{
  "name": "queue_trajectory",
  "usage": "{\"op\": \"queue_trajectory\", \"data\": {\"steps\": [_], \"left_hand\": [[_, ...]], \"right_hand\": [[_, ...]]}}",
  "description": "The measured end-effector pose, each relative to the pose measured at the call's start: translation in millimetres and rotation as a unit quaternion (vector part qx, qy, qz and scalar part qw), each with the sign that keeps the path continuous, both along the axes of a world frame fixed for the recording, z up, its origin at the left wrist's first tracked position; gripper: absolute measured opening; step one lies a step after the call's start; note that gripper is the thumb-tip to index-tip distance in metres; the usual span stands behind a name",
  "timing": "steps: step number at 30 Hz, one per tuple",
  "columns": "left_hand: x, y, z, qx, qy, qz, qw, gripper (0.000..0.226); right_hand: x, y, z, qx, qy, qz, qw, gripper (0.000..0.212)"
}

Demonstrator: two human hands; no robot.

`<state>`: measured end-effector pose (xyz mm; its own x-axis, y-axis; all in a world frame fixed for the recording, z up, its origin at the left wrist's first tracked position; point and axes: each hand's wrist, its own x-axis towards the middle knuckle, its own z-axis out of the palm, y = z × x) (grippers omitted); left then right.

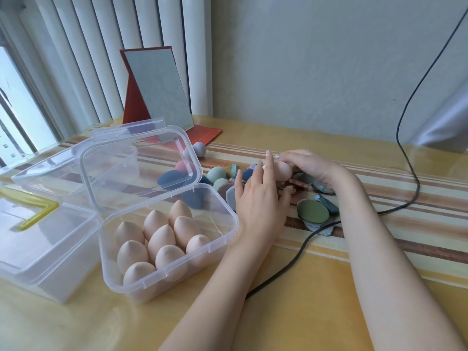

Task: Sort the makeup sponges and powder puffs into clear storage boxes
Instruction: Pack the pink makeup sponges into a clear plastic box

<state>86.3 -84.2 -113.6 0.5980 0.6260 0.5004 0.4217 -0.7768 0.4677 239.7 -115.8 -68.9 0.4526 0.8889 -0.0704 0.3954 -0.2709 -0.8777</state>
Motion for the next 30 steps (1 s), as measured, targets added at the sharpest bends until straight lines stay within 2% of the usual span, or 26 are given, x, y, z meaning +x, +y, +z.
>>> {"op": "queue_trajectory", "data": {"steps": [2, 7, 10, 13, 16, 19, 21, 23, 24, 26, 28, 30], "left_hand": [[4, -1, 0, -0.008, -0.008, 0.015, 1.0, 0.068], [11, 1, 5, -0.016, -0.022, 0.059, 0.998, 0.042], [6, -2, 5, -0.023, -0.065, 0.065, 0.996, 0.038], [-2, -6, 8, -0.066, -0.107, 0.07, 0.99, 0.036], [-12, -14, 4, -0.089, -0.065, 0.089, 0.99, 0.04], [-27, -24, -2, -0.115, -0.067, 0.037, 0.99, 0.04], [-37, -34, -7, -0.079, -0.047, 0.023, 0.996, 0.042], [-41, -43, -12, 0.021, -0.014, 0.042, 0.999, 0.038], [-42, -48, -13, 0.043, 0.017, 0.044, 0.998, 0.038], [-39, -53, -17, 0.034, 0.062, 0.039, 0.997, 0.041], [-36, -50, -21, 0.02, 0.066, 0.035, 0.997, 0.042], [-36, -46, -19, -0.004, 0.026, 0.014, 1.0, 0.043]], "right_hand": [[-1, 0, 0, -0.006, 0.009, 0.016, 1.0, 0.031], [5, -5, -3, -0.009, 0.036, 0.028, 0.999, 0.032], [8, -2, -4, -0.003, 0.026, 0.01, 1.0, 0.031], [6, 5, -3, 0.038, -0.004, -0.008, 0.999, 0.026], [4, 13, -9, 0.049, -0.064, -0.064, 0.995, 0.026], [4, 14, -14, 0.024, -0.173, -0.123, 0.977, 0.022], [4, 12, -16, 0.014, -0.174, -0.13, 0.976, 0.017], [1, 10, -17, 0.002, -0.168, -0.125, 0.978, 0.016], [-2, 9, -19, -0.005, -0.177, -0.125, 0.976, 0.017], [-9, 6, -19, -0.01, -0.224, -0.143, 0.964, 0.018], [-18, 2, -17, 0.038, -0.243, -0.169, 0.954, 0.018], [-28, -4, -14, 0.117, -0.206, -0.159, 0.959, 0.019]]}}
